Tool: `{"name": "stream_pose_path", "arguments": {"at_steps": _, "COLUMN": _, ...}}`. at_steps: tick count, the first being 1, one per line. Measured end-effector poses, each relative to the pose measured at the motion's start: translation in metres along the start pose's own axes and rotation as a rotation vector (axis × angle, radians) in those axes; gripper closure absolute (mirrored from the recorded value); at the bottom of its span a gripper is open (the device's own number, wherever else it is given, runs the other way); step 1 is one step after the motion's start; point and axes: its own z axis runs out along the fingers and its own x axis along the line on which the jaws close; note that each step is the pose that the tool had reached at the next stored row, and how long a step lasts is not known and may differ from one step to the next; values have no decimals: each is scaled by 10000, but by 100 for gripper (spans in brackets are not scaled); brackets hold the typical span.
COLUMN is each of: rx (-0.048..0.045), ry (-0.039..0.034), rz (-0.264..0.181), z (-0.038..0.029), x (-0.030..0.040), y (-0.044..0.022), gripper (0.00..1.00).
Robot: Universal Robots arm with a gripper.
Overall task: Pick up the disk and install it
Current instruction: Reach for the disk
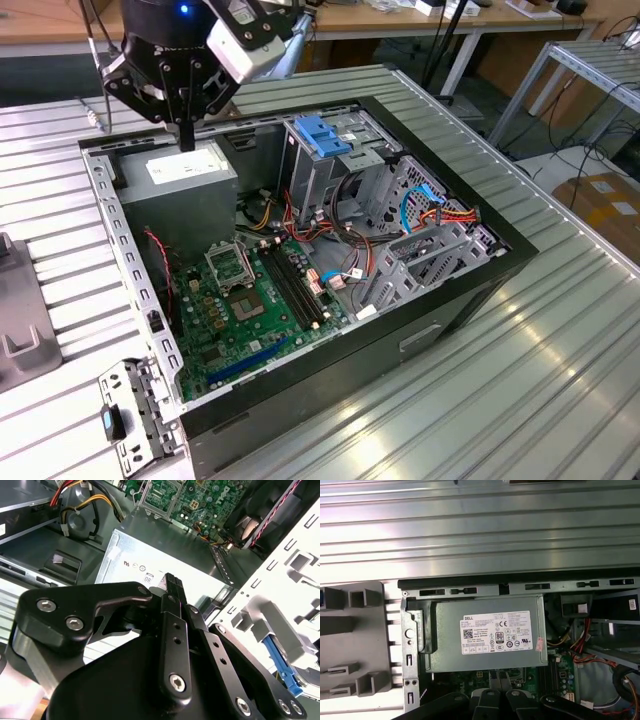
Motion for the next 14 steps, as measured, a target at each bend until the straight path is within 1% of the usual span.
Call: {"name": "stream_pose_path", "arguments": {"at_steps": 14, "rx": 0, "ry": 0, "rz": 1, "z": -1, "x": 35, "y": -3, "gripper": 90}}
